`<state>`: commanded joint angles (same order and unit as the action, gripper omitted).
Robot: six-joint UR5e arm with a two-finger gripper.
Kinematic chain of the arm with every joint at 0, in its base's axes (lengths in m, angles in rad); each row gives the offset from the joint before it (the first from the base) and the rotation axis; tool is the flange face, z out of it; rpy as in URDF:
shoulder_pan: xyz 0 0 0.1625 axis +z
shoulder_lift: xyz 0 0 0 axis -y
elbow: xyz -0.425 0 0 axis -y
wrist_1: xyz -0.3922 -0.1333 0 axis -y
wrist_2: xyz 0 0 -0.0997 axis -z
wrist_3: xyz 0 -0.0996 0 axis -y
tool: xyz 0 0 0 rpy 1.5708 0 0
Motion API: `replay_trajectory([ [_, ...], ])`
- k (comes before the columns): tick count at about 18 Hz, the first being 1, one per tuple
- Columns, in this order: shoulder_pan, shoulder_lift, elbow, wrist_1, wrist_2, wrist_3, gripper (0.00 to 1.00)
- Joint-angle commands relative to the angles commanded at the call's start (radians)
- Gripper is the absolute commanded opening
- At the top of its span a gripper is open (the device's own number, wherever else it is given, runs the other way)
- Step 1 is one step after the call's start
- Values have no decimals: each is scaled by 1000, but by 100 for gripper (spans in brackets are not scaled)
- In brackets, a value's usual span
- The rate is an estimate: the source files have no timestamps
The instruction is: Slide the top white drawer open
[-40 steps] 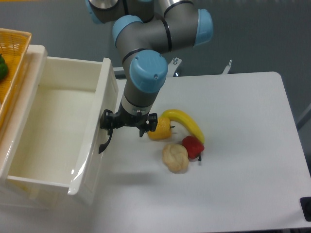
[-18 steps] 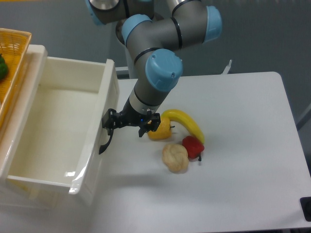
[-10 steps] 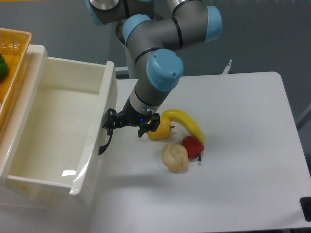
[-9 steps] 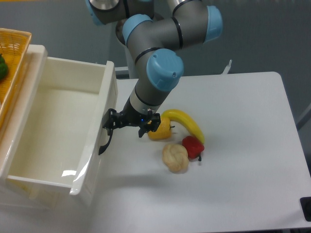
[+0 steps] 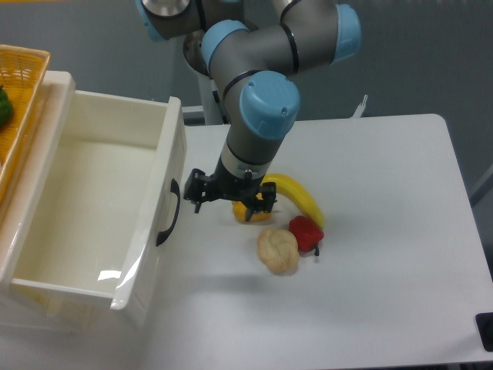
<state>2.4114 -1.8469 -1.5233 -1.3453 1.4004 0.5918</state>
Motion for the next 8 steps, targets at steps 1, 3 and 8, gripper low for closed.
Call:
replay_trajectory([
  [1, 6, 2, 3, 0, 15, 43, 100],
  [3, 24, 2, 3, -3, 41, 153, 100],
  [8, 48, 2, 3, 0, 78, 244, 100],
])
